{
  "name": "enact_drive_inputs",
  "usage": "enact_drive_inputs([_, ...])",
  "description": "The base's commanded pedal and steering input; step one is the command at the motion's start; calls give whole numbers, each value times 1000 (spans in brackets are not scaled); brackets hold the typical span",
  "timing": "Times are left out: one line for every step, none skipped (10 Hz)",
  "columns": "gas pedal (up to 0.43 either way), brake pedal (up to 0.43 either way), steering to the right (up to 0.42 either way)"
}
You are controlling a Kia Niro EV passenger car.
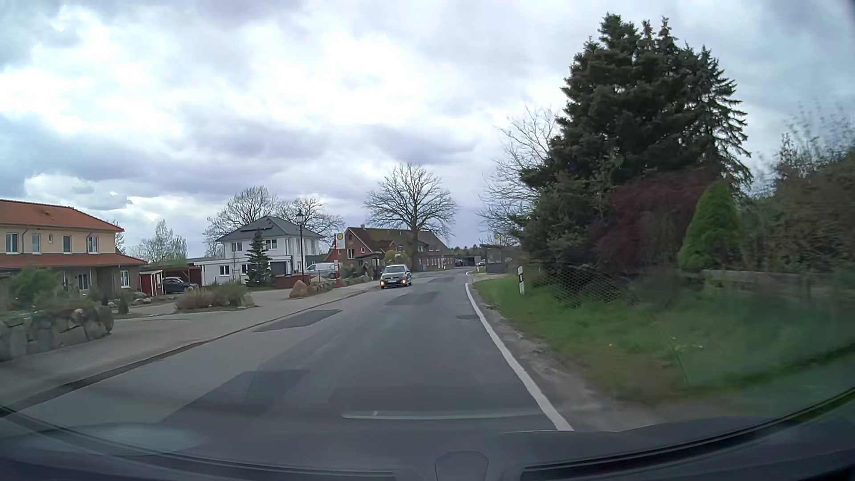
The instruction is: Follow the waypoints while adhering to traffic rules and regulations
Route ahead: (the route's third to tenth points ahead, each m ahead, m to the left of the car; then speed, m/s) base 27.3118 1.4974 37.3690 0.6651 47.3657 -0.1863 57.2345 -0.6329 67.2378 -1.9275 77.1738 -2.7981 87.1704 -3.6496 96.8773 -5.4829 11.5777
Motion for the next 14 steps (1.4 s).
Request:
enact_drive_inputs([59, 0, 15])
enact_drive_inputs([47, 0, 13])
enact_drive_inputs([47, 0, 13])
enact_drive_inputs([47, 0, 13])
enact_drive_inputs([47, 0, 13])
enact_drive_inputs([47, 0, 13])
enact_drive_inputs([47, 0, 12])
enact_drive_inputs([47, 0, 12])
enact_drive_inputs([47, 0, 12])
enact_drive_inputs([47, 0, 11])
enact_drive_inputs([47, 0, 10])
enact_drive_inputs([47, 0, 8])
enact_drive_inputs([47, 0, 6])
enact_drive_inputs([47, 0, 3])
